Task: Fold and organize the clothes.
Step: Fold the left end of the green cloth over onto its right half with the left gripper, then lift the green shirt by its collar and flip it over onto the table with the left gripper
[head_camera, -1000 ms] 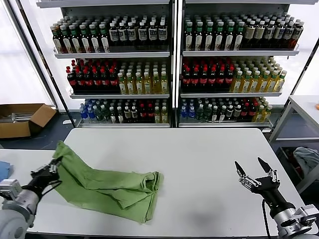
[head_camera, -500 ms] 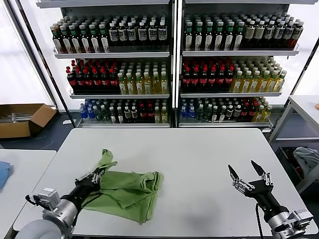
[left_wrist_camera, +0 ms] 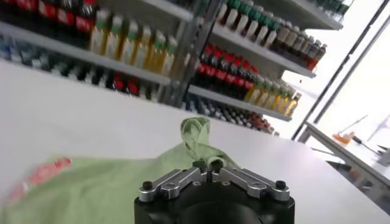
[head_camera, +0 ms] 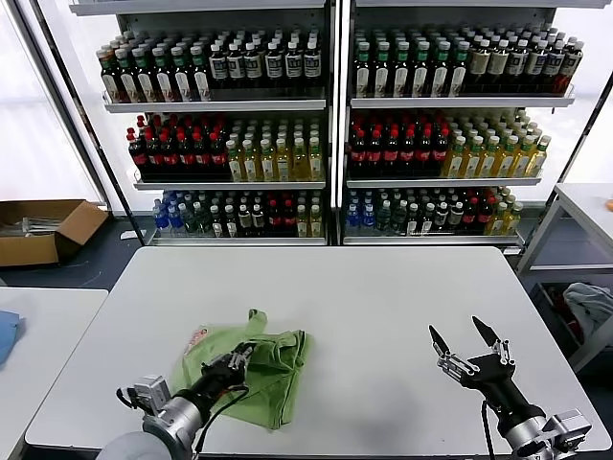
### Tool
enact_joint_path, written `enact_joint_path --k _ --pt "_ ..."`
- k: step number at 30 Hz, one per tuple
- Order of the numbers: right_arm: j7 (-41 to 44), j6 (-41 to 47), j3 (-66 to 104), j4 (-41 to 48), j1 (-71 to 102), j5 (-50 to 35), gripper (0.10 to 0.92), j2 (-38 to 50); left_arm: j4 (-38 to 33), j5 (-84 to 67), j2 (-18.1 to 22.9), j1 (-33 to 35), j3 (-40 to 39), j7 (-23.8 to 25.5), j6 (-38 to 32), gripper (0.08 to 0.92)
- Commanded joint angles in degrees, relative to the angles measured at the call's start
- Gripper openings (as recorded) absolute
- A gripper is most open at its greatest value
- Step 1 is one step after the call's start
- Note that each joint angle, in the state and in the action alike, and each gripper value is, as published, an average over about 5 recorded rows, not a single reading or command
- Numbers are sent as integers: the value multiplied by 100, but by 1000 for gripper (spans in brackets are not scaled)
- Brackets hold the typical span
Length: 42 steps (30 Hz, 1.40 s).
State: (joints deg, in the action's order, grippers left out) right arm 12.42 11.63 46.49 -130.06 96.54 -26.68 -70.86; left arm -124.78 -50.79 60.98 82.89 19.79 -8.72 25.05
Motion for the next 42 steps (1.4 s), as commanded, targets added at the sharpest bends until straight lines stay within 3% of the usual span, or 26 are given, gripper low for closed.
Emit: enact_joint_path --k 1,6,11,17,21,24,30,42 --pt "29 -10 -46 -1 16 69 823 -73 438 254 293 -76 -675 120 65 137" --pt "22 -7 -75 -8 -2 80 823 -108 297 593 349 30 -728 109 27 277" --pt "15 -6 -24 11 -16 59 823 -71 -335 479 249 260 -500 82 80 425" --pt "-3 3 65 45 -107 -11 823 25 -1011 -108 -116 365 545 -39 226 598" --pt "5 -4 32 58 -132 -28 823 43 -385 -36 -493 155 1625 42 237 711" --pt "6 -4 -30 64 -151 -23 823 31 331 157 -653 23 1974 82 307 785" --pt "0 33 -85 -2 -138 -51 823 12 1286 702 -494 77 1829 137 127 822" --pt "-44 102 0 -63 -95 -507 823 -4 1828 812 -179 -38 1436 261 20 798"
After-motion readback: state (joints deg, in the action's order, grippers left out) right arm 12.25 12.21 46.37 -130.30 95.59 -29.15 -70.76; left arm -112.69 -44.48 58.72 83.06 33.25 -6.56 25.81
